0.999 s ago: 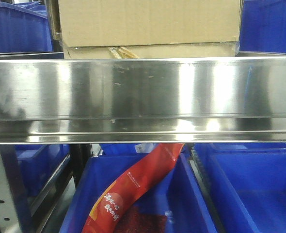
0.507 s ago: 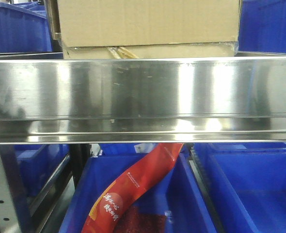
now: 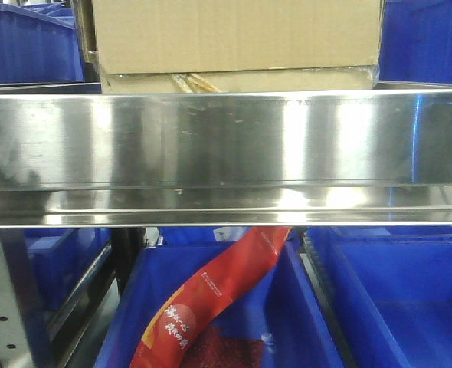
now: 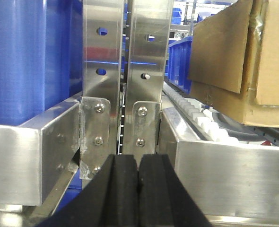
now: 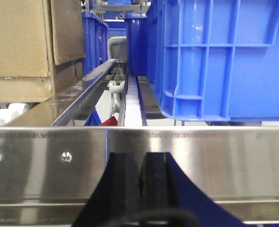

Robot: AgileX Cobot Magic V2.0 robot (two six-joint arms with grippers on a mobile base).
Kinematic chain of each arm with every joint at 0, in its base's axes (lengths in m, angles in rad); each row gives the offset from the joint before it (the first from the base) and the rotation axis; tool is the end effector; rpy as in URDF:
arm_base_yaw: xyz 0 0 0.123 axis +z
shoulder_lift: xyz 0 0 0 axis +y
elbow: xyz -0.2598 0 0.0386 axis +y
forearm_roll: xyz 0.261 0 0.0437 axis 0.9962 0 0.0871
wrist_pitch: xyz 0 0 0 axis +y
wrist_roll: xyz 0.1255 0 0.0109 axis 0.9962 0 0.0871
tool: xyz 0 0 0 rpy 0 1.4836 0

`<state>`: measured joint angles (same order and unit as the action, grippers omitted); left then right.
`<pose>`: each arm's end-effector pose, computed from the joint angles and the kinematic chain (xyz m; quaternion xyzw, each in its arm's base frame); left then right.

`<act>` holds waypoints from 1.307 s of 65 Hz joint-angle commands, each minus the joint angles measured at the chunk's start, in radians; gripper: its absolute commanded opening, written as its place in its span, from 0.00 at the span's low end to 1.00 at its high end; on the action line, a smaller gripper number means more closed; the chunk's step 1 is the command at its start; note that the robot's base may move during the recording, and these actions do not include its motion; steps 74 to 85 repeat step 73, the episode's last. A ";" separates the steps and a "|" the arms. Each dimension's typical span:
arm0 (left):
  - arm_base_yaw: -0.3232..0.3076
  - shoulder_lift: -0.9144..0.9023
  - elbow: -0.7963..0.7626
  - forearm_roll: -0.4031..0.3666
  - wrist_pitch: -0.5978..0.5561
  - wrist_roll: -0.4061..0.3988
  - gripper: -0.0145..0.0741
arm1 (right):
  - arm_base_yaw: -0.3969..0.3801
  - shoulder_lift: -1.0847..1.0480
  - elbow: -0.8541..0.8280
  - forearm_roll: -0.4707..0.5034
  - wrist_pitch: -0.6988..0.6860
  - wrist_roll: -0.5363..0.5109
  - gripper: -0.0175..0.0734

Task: Stack two boxes on right shelf middle

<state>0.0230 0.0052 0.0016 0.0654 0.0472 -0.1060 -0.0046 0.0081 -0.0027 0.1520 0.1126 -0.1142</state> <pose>0.1276 0.0033 0.2090 -0.0232 0.6948 -0.0053 0.7188 0.1277 0.0016 0.2022 0.0089 0.7174 0.0173 0.6964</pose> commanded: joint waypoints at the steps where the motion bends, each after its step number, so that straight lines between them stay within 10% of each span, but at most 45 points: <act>1: 0.003 -0.005 -0.002 -0.007 -0.018 0.002 0.04 | -0.004 -0.008 0.003 -0.009 -0.019 0.001 0.02; 85: 0.003 -0.005 -0.002 -0.007 -0.018 0.002 0.04 | -0.004 -0.008 0.003 -0.009 -0.024 0.001 0.02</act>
